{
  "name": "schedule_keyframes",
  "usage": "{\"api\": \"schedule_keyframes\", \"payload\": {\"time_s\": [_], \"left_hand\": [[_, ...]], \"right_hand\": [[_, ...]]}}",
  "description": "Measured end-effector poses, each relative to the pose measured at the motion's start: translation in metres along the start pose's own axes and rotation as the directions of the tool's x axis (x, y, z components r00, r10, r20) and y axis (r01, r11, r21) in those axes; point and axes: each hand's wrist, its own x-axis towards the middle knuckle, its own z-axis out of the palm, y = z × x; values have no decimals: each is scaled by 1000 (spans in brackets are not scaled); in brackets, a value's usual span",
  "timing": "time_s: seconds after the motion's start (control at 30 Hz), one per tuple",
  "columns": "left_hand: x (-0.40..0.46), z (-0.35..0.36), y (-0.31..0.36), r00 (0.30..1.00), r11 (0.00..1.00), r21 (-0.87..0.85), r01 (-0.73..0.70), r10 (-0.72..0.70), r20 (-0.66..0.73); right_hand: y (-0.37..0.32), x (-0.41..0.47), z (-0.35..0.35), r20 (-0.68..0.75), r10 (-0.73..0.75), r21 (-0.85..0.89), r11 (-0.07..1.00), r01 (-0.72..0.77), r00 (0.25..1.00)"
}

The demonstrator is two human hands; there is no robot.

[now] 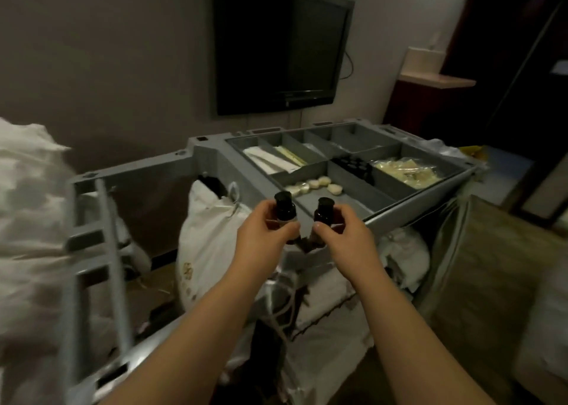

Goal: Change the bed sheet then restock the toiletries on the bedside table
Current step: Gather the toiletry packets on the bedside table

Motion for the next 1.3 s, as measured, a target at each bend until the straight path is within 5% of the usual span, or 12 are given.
{"api": "schedule_keyframes", "payload": {"time_s": [0.13, 0.4, 0.7, 0.8, 0.97, 1.17, 1.3], "left_hand": [[48, 45, 2, 999, 996, 93, -9, 5, 48], [148, 145, -3, 997, 988, 152, 27, -16, -71], [222, 278, -20, 969, 938, 326, 120, -39, -246], [237, 295, -27, 966, 833, 531, 156, -18, -257], [253, 308, -35, 984, 448, 879, 160, -5, -177], [265, 312, -39, 996, 411, 910, 60, -89, -25], [272, 312, -40, 997, 302, 950, 75, -57, -60]], "right_hand": [[25, 59, -28, -31, 1, -5, 1000, -1, 1000], [102, 194, -98, -82, -39, 75, 996, 46, 996], [176, 314, -178, 254, -95, -221, 963, 154, 962], [184, 332, -181, 355, -124, -285, 930, 234, 927], [191, 348, -170, 551, -195, -413, 781, 468, 811], [196, 368, -152, 652, -236, -497, 585, 641, 721], [200, 377, -150, 616, -254, -510, 592, 624, 745]]}}
